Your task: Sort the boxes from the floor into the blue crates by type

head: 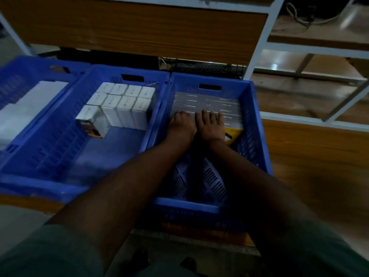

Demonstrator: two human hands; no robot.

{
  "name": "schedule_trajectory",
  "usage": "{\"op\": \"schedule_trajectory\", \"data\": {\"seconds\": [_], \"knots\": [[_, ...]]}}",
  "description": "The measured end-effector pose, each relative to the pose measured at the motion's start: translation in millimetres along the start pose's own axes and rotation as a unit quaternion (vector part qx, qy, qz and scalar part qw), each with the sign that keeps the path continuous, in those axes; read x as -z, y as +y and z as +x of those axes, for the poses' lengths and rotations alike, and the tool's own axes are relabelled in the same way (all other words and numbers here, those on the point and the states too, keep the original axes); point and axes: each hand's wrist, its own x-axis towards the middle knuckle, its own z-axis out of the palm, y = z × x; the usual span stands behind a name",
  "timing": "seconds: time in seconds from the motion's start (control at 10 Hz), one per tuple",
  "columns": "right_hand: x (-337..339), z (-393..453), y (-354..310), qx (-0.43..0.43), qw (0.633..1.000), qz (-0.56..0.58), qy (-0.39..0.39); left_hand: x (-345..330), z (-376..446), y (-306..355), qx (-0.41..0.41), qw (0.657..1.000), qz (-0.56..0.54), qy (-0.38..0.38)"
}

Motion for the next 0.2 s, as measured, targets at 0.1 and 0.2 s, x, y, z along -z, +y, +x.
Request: {"op": "schedule_trajectory", "data": {"seconds": [0.1, 0.2], "knots": [[14, -8, -5, 0.01, 0.999, 0.017, -0.026, 25, -33, -9, -0.038, 0.992, -0.102, 0.067], [36, -15, -13, 0.038, 0.996, 0.069, 0.04, 32, -52, -38, -0.063, 0.976, -0.127, 0.164]]}}
